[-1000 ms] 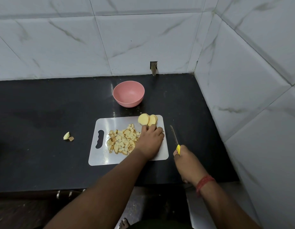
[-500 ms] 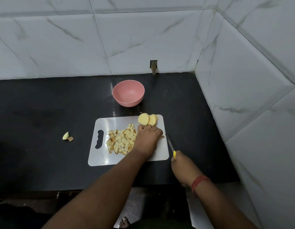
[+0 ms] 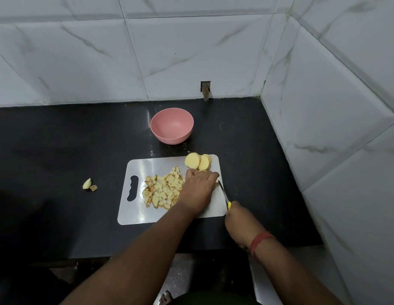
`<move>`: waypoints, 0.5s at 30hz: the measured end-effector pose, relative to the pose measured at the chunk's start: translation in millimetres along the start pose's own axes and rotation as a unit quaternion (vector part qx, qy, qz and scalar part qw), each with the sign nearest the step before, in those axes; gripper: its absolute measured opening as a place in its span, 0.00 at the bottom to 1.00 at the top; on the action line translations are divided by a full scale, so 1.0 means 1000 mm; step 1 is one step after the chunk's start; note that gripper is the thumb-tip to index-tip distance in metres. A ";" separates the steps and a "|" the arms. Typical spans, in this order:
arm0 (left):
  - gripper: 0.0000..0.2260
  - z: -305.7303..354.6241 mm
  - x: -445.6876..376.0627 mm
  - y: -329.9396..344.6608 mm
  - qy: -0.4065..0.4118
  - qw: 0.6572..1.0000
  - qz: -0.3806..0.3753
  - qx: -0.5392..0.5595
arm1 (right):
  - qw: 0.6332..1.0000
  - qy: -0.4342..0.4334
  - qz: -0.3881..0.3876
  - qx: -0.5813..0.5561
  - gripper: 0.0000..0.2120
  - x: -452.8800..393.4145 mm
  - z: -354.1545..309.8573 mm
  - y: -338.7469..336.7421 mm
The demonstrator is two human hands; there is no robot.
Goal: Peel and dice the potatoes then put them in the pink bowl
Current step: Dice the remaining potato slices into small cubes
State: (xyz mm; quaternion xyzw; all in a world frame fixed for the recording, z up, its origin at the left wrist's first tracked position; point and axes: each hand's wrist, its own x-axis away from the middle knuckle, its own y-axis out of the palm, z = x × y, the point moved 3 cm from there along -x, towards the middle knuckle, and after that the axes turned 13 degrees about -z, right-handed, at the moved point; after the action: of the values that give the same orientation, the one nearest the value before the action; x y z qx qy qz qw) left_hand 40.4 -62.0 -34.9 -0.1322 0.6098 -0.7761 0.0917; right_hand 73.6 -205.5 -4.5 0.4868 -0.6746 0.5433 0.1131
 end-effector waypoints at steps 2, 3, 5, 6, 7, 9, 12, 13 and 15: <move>0.13 0.001 0.000 0.000 -0.003 1.000 0.003 0.014 | 1.000 0.002 -0.002 -0.001 0.04 0.000 -0.002 0.000; 0.14 0.001 0.000 -0.001 -0.006 1.000 0.004 0.022 | 1.000 0.004 -0.003 0.002 0.04 0.000 -0.002 0.000; 0.14 0.000 -0.002 -0.001 -0.010 0.999 0.004 0.032 | 1.000 0.010 -0.004 0.000 0.07 -0.001 -0.003 0.000; 0.14 -0.001 -0.002 -0.001 -0.010 0.999 0.002 0.034 | 1.000 0.013 -0.004 -0.002 0.08 -0.002 -0.003 0.001; 0.14 -0.002 -0.003 -0.001 -0.009 0.999 0.000 0.036 | 1.000 0.016 -0.006 -0.001 0.09 -0.003 -0.003 0.000; 0.14 -0.003 -0.004 -0.001 -0.006 0.999 -0.001 0.034 | 1.000 0.021 -0.008 0.001 0.10 -0.003 -0.003 0.000; 0.13 -0.003 -0.005 0.000 -0.004 1.000 -0.002 0.028 | 1.000 0.026 -0.010 0.000 0.10 -0.004 -0.003 -0.001; 0.13 -0.003 -0.005 0.000 -0.003 1.000 -0.003 0.028 | 1.000 0.026 -0.010 0.002 0.10 -0.004 -0.003 -0.001; 0.13 -0.003 -0.006 0.000 0.000 1.000 -0.004 0.025 | 1.000 0.024 -0.013 0.003 0.10 -0.004 -0.004 -0.001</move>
State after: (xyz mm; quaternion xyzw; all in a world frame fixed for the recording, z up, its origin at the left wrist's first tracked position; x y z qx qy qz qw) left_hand 44.9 -57.1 -36.0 -0.1321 0.5894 -0.7916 0.0922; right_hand 75.5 -199.8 -5.1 0.4830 -0.6634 0.5554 0.1347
